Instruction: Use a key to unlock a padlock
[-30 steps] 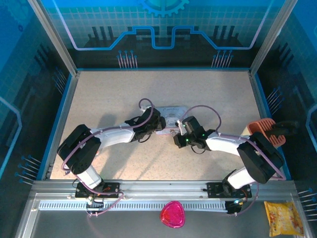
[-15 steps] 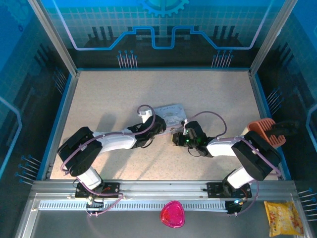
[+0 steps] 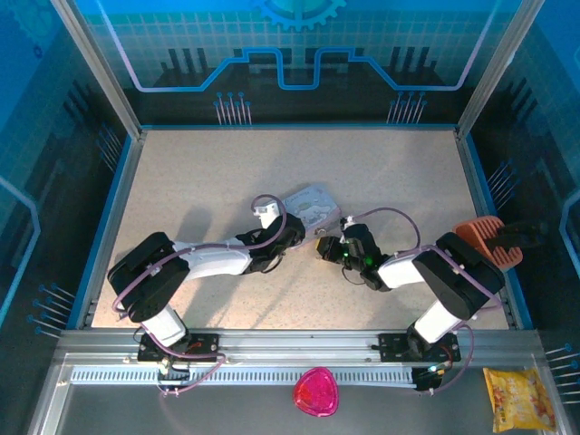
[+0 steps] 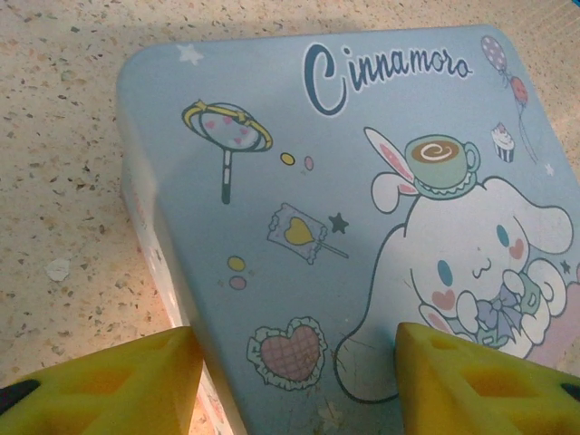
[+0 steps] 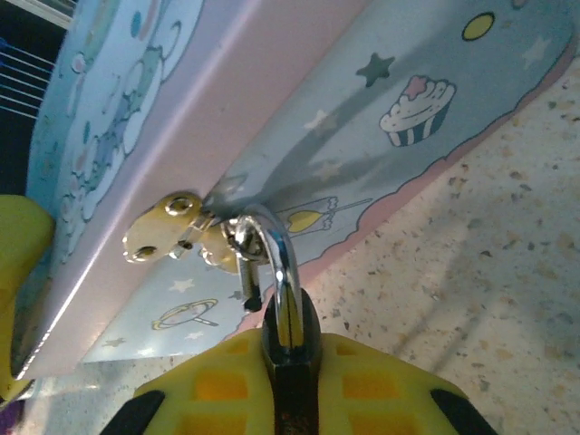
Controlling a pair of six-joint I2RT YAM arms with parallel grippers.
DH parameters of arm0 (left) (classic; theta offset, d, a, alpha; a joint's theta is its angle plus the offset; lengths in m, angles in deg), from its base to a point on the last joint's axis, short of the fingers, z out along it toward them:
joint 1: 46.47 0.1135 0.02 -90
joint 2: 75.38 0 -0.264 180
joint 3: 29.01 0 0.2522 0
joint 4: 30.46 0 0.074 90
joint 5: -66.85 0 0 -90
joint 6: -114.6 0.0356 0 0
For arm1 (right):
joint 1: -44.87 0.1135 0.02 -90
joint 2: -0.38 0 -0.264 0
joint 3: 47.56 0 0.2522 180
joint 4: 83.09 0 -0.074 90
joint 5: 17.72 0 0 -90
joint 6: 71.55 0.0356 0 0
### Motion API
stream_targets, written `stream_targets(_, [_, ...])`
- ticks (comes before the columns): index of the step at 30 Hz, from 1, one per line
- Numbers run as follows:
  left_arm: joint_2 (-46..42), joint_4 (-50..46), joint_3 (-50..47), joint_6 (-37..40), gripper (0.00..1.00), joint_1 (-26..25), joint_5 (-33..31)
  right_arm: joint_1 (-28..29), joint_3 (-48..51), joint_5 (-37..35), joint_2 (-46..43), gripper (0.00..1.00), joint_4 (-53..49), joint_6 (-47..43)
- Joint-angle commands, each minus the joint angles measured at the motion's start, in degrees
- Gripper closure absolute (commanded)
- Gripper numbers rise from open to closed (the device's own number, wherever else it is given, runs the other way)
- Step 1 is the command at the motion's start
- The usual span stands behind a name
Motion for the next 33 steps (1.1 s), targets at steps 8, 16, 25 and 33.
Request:
stream_targets(8, [1.3, -7.4, -5.4, 0.6, 0.43, -2.1, 4.2, -0.7, -0.1, -3.1, 8.5, 1.00, 22.4, 13.6])
stream_targets(16, [-0.3, -8.1, -6.3, 0.8, 0.41, -2.1, 2.3, -3.0, 0.2, -0.2, 15.3, 1.00, 32.2, 17.4])
stream_targets(25, [-0.2, -8.7, -5.8, 0.9, 0.41, -2.1, 2.6, -3.4, -0.4, -0.1, 10.3, 1.00, 25.7, 16.1])
stream_targets(33, [-4.7, -15.3, -0.1, 11.0, 0.36, 1.5, 11.3, -6.0, 2.1, 1.7, 2.3, 1.00, 13.9, 12.0])
